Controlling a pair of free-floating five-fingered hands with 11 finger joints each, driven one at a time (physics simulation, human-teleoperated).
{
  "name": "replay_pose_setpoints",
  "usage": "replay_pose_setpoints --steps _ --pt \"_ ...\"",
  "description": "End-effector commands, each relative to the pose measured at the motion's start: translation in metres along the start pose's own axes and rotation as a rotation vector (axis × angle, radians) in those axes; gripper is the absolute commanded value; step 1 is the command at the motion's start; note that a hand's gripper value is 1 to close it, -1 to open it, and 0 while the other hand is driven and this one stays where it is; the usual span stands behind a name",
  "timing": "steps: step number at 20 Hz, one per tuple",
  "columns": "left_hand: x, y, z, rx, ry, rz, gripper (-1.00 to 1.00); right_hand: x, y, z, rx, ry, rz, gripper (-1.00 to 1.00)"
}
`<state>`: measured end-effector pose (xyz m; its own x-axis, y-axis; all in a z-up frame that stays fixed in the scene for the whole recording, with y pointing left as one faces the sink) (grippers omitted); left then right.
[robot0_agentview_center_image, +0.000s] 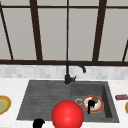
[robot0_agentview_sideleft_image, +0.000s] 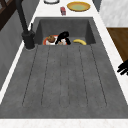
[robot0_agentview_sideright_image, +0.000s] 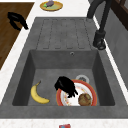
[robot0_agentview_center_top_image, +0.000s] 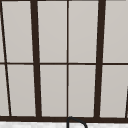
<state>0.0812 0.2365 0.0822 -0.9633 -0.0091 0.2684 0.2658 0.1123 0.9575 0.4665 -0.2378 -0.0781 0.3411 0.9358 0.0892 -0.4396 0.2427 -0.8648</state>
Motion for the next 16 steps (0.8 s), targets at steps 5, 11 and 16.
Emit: replay_pose_setpoints --steps 5,11,16 --pt "0.0 0.0 0.0 0.0 0.0 0.0 0.0 0.004 0.013 -0.015 -0.036 0.024 -0.002 1.0" --pt "0.0 0.0 0.0 0.0 0.0 0.0 0.0 0.002 -0.004 0.015 -0.032 0.064 -0.025 1.0" --pt "0.0 0.0 0.0 0.0 0.0 0.0 0.0 0.015 -0.009 0.011 -0.035 0.125 -0.006 -1.0"
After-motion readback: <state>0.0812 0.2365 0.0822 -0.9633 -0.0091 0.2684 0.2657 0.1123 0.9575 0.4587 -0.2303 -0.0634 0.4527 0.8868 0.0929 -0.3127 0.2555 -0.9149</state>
